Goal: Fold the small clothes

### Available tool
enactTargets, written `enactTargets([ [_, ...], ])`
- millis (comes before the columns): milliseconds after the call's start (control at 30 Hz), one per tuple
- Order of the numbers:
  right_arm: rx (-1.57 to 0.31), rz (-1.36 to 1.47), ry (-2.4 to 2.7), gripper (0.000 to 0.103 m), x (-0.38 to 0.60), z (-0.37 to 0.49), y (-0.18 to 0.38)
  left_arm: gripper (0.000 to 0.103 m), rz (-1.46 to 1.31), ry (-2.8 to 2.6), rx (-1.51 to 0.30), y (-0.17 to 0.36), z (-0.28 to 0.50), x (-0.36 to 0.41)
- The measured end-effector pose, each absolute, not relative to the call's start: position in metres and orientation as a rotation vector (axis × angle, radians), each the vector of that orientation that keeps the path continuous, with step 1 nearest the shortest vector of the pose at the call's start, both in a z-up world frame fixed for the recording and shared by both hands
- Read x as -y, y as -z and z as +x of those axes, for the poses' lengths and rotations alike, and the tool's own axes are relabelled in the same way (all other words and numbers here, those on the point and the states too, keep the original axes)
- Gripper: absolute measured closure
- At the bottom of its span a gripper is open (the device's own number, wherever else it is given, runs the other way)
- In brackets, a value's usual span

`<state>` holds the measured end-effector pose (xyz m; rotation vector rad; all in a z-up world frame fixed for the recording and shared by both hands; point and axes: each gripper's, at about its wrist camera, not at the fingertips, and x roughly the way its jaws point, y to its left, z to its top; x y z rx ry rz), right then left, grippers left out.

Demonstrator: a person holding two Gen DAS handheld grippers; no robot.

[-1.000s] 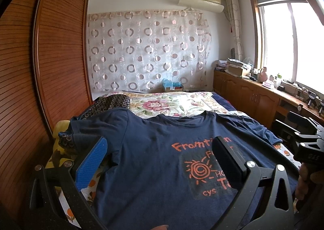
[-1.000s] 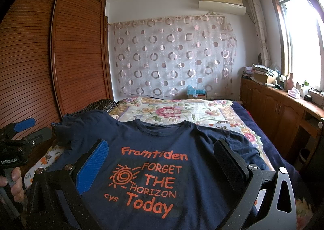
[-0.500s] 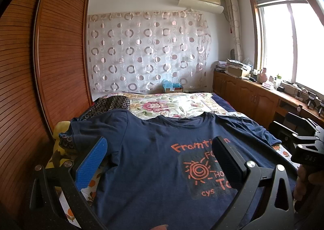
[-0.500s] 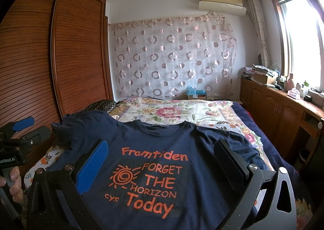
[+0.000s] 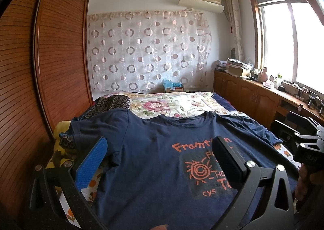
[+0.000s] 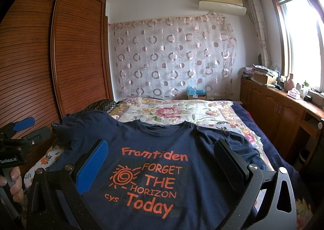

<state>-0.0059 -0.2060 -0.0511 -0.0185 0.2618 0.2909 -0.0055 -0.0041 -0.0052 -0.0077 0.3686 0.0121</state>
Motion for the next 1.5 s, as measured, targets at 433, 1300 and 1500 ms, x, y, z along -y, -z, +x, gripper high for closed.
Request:
enactTargets([
  [433,-0.259,-0.019,-0.295,0.000,0.206,-0.007,0.050,0.000,-0.008,-0.010,-0.362,-0.005,-0.005,0.001],
  [1300,-0.333,-0.095,-0.428,0.000,0.186,0.037,0.058,0.000,-0.008,-0.087,-0.465,0.022,0.019,-0.064],
  [1500,-0.391,-0.104,-0.484,0.000,0.176,0.058,0.066,0.000,-0.006,-0.089,-0.503,0.035,0.028,-0.096],
])
